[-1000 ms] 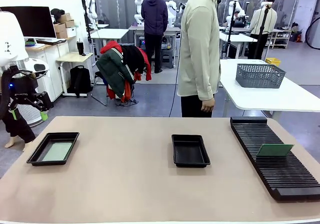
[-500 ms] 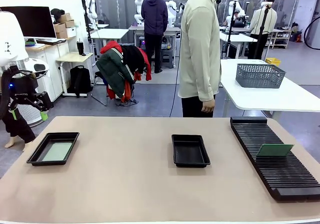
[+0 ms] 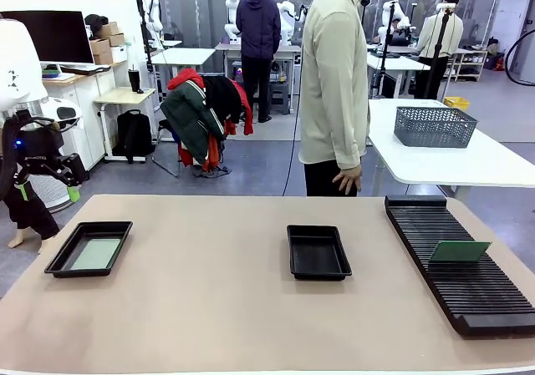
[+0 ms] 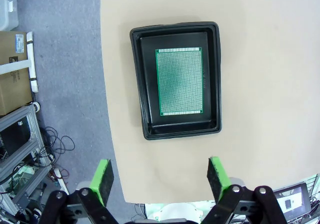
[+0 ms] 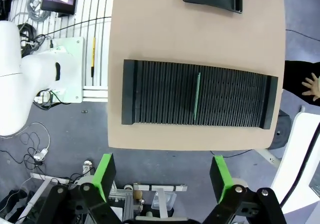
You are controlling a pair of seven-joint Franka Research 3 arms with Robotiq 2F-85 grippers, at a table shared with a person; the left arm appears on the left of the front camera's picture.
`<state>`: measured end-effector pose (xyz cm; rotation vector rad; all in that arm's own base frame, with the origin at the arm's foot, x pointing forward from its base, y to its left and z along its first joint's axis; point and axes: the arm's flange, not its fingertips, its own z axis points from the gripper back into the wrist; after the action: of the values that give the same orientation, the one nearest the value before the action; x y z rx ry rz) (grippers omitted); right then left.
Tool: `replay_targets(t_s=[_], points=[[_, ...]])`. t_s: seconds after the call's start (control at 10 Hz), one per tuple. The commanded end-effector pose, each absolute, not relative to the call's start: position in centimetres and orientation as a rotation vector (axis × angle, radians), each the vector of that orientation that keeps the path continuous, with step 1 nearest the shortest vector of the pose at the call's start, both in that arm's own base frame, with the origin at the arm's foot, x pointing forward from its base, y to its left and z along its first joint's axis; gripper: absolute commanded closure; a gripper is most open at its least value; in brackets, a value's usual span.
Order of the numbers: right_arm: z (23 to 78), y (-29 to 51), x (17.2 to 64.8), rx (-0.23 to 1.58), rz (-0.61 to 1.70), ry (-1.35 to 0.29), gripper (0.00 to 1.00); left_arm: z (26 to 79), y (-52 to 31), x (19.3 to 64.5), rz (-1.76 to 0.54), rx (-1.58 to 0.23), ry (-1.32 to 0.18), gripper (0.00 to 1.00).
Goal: Inspect and transfer BCBs to ESD trays.
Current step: Pick up the Blank PCB from the PCB Rack and place it in the right ESD tray.
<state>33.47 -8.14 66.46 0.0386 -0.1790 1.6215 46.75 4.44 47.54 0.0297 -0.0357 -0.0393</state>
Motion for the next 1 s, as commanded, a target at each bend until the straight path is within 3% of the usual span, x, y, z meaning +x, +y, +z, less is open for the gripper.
replay_targets(t_s=[0.0,0.9], points=[[63.1,-7.3,34.1,-0.003,1.631,-0.201,0.00,47.3,4.5,46.7,-0.042,0.030,-0.043,0.00],[48.9,-6.4,36.6,-0.129,1.560,-0.280,0.00,47.3,4.5,46.7,-0.042,0.030,-0.043,0.00]])
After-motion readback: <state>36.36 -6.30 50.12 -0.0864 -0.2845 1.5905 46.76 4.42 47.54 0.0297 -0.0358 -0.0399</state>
